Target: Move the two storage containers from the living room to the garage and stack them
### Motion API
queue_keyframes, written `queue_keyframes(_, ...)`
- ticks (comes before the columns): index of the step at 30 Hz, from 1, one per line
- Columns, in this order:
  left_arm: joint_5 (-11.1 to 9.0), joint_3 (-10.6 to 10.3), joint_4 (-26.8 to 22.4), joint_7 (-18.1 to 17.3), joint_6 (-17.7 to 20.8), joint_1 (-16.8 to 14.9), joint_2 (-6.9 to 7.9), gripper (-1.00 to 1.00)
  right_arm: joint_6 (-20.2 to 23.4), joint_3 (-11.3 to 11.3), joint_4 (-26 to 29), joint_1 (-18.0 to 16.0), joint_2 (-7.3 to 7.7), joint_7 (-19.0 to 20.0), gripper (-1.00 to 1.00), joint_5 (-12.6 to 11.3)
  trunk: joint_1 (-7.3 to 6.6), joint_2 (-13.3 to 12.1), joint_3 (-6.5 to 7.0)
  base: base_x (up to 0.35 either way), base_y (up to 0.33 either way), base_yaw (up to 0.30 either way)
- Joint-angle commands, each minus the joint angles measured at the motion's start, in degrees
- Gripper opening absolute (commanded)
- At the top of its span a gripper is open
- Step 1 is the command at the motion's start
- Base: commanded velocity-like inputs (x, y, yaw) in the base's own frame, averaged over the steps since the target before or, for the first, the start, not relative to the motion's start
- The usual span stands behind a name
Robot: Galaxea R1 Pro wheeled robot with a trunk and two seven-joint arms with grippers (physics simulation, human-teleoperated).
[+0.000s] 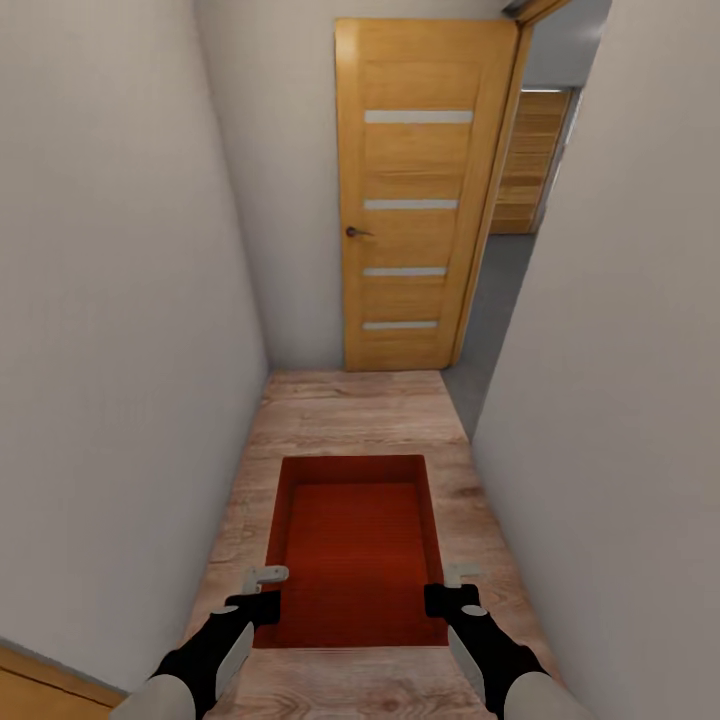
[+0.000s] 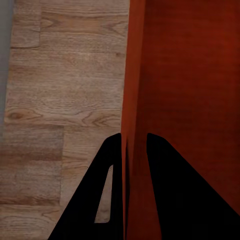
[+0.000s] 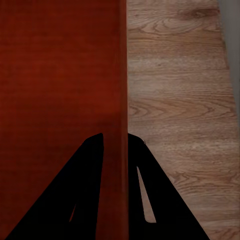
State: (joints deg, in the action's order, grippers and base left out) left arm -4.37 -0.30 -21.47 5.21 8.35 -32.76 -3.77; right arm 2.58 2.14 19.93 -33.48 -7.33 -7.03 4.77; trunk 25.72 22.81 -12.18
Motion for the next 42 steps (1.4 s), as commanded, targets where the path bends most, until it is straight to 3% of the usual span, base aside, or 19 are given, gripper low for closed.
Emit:
queue_keyframes(1, 1.9, -0.9, -0.2, 0.5, 0.3, 0.1, 0.09, -1.00, 0.2, 2.3, 3.9, -0.1, 2.68, -5.2, -1.00, 0.8, 0.06, 0.1, -0.11, 0.338, 0.024, 0.000)
queue_keyframes(42, 2.0, -1.0, -0.2, 0.5, 0.3, 0.1, 0.09, -1.00, 0.3, 2.3, 3.9, -0.1, 2.71, -5.1, -1.00, 0.8, 0.06, 0.1, -0.11, 0.338, 0.001, 0.000)
